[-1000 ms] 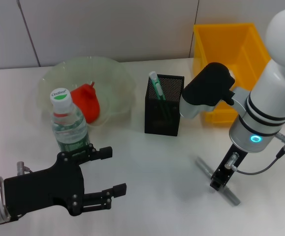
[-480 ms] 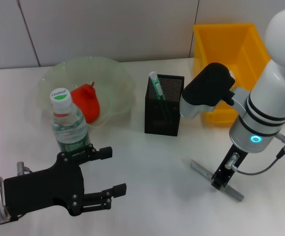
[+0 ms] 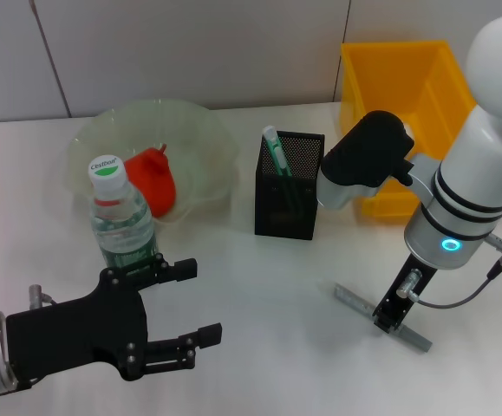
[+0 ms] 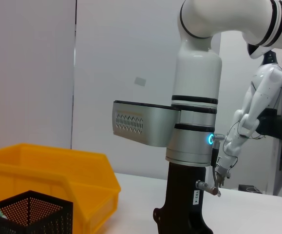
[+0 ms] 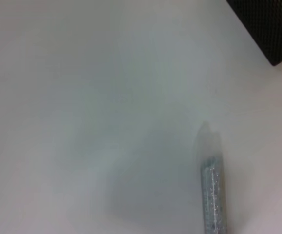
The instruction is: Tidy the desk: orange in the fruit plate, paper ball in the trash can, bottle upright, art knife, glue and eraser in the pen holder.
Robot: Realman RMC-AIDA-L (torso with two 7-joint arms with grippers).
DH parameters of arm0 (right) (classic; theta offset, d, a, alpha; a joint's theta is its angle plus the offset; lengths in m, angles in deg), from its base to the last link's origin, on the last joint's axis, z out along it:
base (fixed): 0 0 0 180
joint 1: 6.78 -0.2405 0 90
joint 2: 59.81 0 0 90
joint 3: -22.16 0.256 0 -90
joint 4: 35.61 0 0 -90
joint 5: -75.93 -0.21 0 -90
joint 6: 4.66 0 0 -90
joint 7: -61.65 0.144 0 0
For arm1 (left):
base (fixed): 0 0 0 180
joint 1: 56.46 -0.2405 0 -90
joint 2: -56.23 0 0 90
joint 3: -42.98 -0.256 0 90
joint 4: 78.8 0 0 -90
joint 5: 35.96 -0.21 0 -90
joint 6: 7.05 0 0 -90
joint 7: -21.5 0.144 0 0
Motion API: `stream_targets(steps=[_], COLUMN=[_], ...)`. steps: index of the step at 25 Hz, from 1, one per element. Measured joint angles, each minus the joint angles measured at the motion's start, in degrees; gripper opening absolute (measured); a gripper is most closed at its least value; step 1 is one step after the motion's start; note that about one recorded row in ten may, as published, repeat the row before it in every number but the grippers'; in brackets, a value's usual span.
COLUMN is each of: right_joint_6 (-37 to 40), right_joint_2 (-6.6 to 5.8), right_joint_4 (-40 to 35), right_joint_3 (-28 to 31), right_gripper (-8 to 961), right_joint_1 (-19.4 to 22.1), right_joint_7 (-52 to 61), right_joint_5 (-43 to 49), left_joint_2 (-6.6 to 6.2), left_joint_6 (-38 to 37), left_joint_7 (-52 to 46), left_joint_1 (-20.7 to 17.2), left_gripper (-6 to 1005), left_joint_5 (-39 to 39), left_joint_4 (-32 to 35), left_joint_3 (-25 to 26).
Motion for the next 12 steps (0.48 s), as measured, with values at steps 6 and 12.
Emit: stream_targets(steps=[6,12], right_joint_6=[0.5,2.4], right_joint_2=[0.0,0.0], right_joint_4=[1.1,6.9], right_joint_3=[0.2,0.7], right_gripper=[138,137], right_joint_1=[0.0,0.9], right_joint_7=[0.0,0.0], right_joint_5=[-0.3,-0.5], left_joint_2=[-0.01,-0.02], left_joint_6=[0.0,0.0], left_joint_7=[0.4,0.4], left_joint_1=[0.0,-0.1], left_gripper=[834,833], left_joint_5=[0.0,0.0], left_joint_4=[0.0,0.0], left_joint_3=[0.0,0.0])
